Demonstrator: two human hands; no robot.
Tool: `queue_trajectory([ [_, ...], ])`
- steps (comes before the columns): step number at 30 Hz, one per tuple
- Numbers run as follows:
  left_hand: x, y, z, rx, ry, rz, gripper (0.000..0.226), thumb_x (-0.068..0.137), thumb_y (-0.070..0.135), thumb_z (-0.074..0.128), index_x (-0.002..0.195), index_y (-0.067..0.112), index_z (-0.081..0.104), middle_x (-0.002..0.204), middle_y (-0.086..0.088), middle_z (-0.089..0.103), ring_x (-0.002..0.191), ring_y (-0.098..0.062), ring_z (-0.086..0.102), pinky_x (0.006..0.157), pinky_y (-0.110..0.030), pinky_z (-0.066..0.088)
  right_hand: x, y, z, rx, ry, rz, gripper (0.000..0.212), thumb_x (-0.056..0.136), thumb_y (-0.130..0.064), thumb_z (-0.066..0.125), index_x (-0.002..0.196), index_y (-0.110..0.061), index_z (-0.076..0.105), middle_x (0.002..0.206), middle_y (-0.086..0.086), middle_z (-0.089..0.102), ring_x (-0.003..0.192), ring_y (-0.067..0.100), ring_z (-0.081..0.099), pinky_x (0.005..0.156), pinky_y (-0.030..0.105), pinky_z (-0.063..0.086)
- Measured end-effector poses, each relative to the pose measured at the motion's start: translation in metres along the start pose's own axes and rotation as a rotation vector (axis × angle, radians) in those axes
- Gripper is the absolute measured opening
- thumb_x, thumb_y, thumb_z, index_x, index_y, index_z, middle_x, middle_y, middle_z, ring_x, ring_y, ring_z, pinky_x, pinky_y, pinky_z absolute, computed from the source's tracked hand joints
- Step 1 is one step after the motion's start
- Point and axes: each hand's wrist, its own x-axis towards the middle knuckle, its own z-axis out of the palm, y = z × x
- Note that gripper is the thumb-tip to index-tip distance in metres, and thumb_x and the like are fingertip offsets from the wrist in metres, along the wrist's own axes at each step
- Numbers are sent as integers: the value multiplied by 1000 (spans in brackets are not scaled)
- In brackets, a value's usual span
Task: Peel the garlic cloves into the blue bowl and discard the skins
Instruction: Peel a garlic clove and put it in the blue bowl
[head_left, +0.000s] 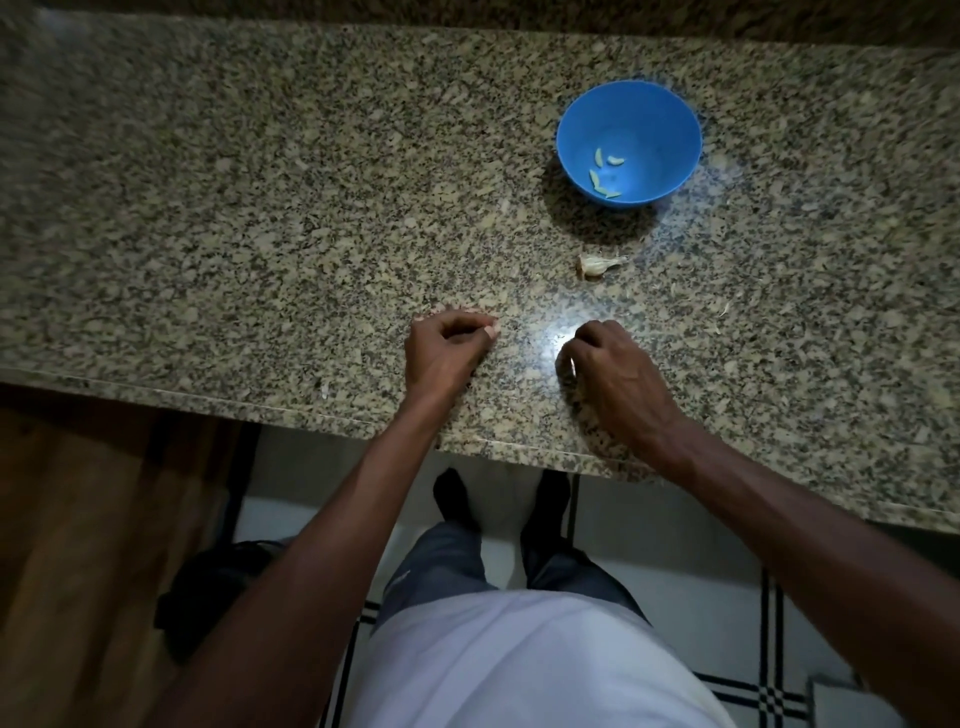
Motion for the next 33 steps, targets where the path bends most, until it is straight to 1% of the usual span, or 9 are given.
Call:
queue_trajectory([
  [4, -9, 1, -9, -59, 41, -8, 11, 86, 6, 81, 97, 7, 80, 99, -1, 79, 91, -14, 76, 83, -36, 64, 10, 1, -1, 138, 17, 63, 17, 92, 8, 63, 101, -5, 67, 98, 13, 65, 90, 27, 58, 69, 38, 54],
  [7, -19, -5, -26, -156, 108, -45, 12, 88, 2, 78, 100, 4, 79, 96, -2, 80, 87, -19, 78, 79, -37, 65, 32, -25, -4, 673, 33, 364, 18, 97, -2, 62, 100, -13, 76, 97, 2, 76, 86, 16, 71, 74, 22, 58],
  [9, -27, -14, -44, -267, 169, -74, 11, 89, 1, 77, 101, 2, 78, 100, -8, 79, 89, -24, 78, 79, -35, 64, 50, -60, -2, 1027, -31, 511, 13, 100, -9, 65, 103, -13, 77, 98, 7, 78, 84, 21, 74, 74, 34, 62],
  [11, -37, -23, -70, -360, 250, -105, 9, 90, 2, 77, 99, 5, 78, 100, -8, 80, 90, -26, 78, 79, -33, 64, 65, -102, 2, 1260, -75, 535, 10, 101, -8, 66, 105, -9, 75, 101, 12, 76, 84, 20, 73, 75, 37, 61],
  [14, -59, -43, -125, -504, 396, -142, 12, 90, 2, 77, 102, 5, 77, 97, -14, 79, 89, -25, 77, 77, -27, 61, 78, -171, 11, 1507, -156, 487, 10, 101, 0, 64, 108, -1, 70, 95, 11, 73, 83, 16, 74, 79, 28, 61],
  [20, -144, -118, -263, -655, 684, -159, 22, 89, -3, 75, 111, 0, 72, 97, -15, 78, 86, -19, 76, 79, -24, 60, 67, -331, 59, 1526, -516, 348, 18, 98, 1, 68, 114, 1, 73, 101, 17, 77, 90, 18, 77, 82, 29, 61],
  [26, -254, -221, -390, -750, 920, -226, 17, 91, -5, 72, 109, -5, 73, 96, -15, 77, 83, -15, 77, 80, -23, 60, 16, -503, 127, 1465, -791, 180, 17, 96, 0, 70, 110, -8, 74, 95, 7, 79, 95, 20, 76, 87, 27, 59],
  [30, -305, -288, -443, -762, 1059, -288, 10, 90, 0, 75, 96, 8, 77, 98, -12, 80, 96, -25, 77, 88, -30, 61, -13, -581, 175, 1399, -936, 148, 16, 97, 1, 67, 105, -11, 74, 95, 6, 78, 94, 18, 75, 84, 26, 59],
  [33, -325, -323, -465, -821, 1117, -322, 12, 88, -5, 75, 96, 4, 77, 92, -8, 80, 91, -25, 77, 84, -27, 62, -26, -620, 207, 1365, -993, 143, 15, 96, 0, 67, 105, -11, 74, 100, 11, 77, 95, 21, 74, 86, 28, 61],
])
